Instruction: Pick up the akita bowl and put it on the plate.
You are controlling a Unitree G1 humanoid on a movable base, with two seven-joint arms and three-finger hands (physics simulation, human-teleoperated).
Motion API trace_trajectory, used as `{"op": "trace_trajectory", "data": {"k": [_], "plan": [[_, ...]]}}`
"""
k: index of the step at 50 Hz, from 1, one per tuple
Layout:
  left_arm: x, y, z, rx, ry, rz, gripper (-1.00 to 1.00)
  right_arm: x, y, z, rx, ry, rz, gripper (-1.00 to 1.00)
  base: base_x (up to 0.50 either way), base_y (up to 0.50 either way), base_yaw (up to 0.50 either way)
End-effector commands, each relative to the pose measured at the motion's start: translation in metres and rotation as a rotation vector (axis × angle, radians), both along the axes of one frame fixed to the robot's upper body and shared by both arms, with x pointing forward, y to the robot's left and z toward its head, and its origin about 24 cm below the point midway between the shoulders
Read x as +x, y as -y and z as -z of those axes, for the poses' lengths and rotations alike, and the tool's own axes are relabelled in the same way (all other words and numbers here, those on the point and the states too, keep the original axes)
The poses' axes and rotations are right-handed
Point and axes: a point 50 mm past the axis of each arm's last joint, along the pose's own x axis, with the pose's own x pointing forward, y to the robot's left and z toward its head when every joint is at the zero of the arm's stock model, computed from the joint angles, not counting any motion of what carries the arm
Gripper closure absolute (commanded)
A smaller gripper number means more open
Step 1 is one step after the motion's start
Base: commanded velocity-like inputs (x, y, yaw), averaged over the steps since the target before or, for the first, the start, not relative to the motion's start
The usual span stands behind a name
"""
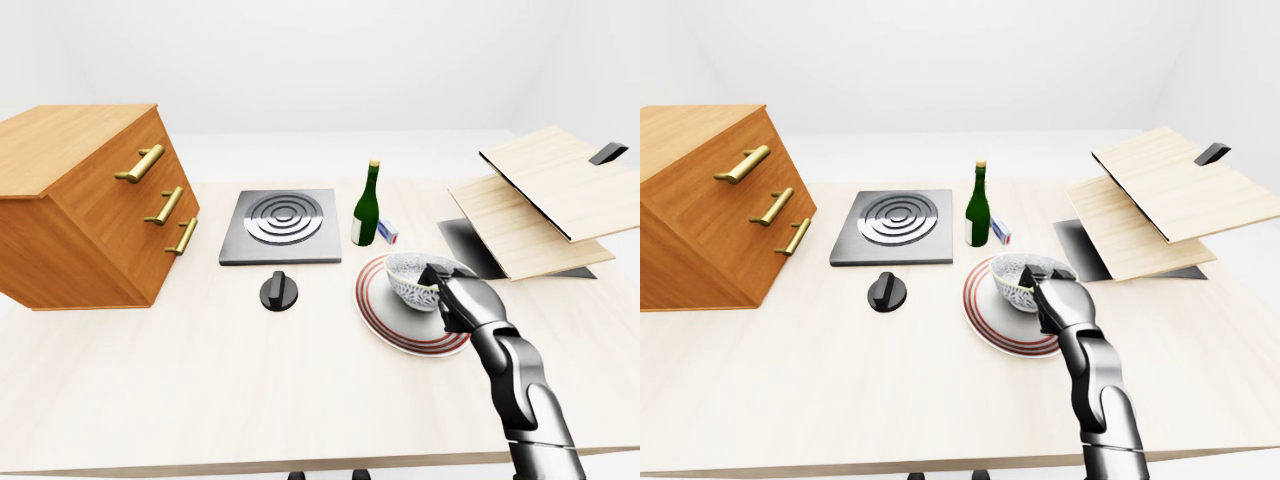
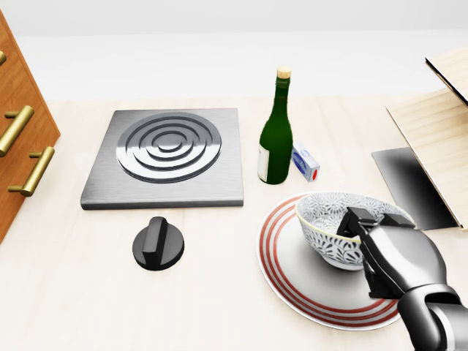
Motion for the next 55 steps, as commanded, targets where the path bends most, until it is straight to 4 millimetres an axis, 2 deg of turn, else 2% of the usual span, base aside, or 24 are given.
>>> {"op": "trace_trajectory", "data": {"k": [1, 3, 5, 6, 8, 9, 35, 41, 55], "plan": [[0.0, 0.0, 0.0, 0.0, 0.001, 0.0, -1.0, 0.0, -0.003, 0.002, 0.028, -0.002, -0.009, -0.03, 0.0, 0.0, 0.0], [0.0, 0.0, 0.0, 0.0, 0.0, 0.0, -1.0, 0.0, -0.003, 0.002, 0.029, -0.003, -0.01, -0.33, 0.0, 0.0, 0.0], [0.0, 0.0, 0.0, 0.0, 0.0, 0.0, -1.0, -0.001, -0.003, 0.001, 0.031, -0.003, -0.009, -0.38, 0.01, 0.0, 0.0], [0.0, 0.0, 0.0, 0.0, 0.0, 0.0, -1.0, -0.002, -0.002, 0.002, 0.029, -0.007, -0.008, -0.84, 0.0, 0.0, 0.0], [0.0, 0.0, 0.0, 0.0, -0.001, 0.0, -1.0, -0.002, -0.002, 0.002, 0.029, -0.005, -0.006, -0.85, 0.0, 0.0, 0.0], [0.0, 0.0, 0.0, 0.0, 0.001, 0.002, -1.0, -0.002, -0.002, 0.002, 0.03, -0.006, -0.006, -1.0, 0.0, 0.0, 0.0], [0.0, 0.0, 0.0, 0.001, 0.0, 0.004, -1.0, -0.004, 0.001, 0.007, 0.033, -0.01, 0.009, -1.0, 0.0, 0.0, 0.0], [0.0, 0.0, 0.0, 0.001, 0.0, 0.004, -1.0, -0.005, -0.003, -0.003, 0.043, 0.01, -0.011, -1.0, 0.0, 0.0, 0.0], [0.0, 0.0, 0.0, 0.001, 0.001, 0.004, -1.0, -0.001, -0.003, -0.006, 0.039, 0.017, -0.014, -1.0, 0.0, 0.0, 0.0]]}}
